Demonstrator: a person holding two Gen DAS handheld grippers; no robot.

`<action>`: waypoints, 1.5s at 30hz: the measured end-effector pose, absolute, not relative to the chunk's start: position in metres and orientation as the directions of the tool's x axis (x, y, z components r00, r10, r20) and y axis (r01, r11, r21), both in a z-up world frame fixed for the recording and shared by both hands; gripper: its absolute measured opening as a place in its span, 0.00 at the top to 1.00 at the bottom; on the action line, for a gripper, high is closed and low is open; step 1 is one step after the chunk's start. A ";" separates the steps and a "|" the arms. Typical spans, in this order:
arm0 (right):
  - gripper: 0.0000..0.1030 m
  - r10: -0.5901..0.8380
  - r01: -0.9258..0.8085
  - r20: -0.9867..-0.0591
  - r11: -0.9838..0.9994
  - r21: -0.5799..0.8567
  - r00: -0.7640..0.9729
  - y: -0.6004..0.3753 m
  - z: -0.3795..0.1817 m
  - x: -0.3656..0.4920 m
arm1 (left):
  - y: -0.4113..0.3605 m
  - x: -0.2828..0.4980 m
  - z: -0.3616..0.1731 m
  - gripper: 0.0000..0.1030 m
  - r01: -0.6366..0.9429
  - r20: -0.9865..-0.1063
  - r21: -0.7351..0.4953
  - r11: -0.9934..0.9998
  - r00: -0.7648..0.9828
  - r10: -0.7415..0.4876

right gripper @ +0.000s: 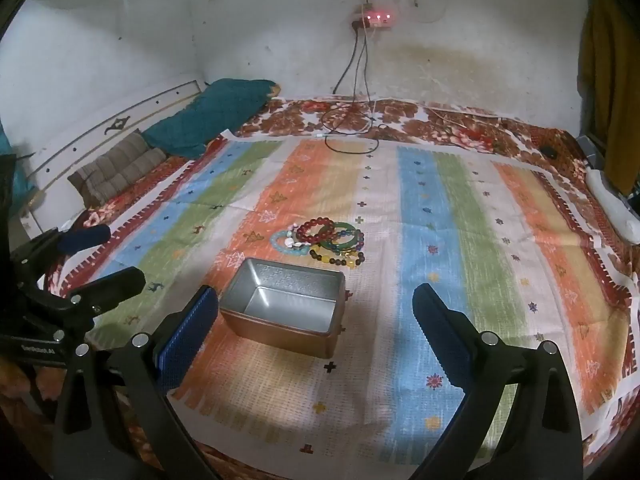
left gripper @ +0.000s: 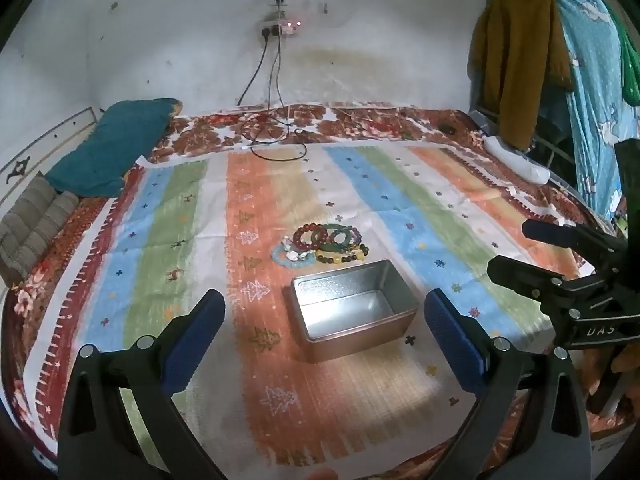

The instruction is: Organize jewelry

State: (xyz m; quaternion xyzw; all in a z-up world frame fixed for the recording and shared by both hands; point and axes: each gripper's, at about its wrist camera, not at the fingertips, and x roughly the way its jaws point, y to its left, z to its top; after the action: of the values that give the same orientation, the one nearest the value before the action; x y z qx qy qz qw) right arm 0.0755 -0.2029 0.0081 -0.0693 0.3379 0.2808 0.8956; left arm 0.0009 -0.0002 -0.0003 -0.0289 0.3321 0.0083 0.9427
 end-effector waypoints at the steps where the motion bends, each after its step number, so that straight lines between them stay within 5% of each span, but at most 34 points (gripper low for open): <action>1: 0.04 0.456 -0.551 -0.644 0.832 0.064 0.615 -0.203 0.008 0.075 | -0.001 0.002 -0.001 0.05 -0.035 -0.628 -0.052 0.998 0.778 -0.005; 45: 0.04 0.411 -0.522 -0.683 0.851 0.050 0.604 -0.202 -0.003 0.086 | 0.008 0.002 -0.005 0.05 -0.061 -0.642 -0.110 0.992 0.766 -0.024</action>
State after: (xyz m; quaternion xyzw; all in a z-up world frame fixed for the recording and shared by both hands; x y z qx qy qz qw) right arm 0.0856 -0.2025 -0.0029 -0.0775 0.3601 0.2616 0.8921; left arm 0.0016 0.0081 -0.0050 -0.0625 0.3417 0.0098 0.9377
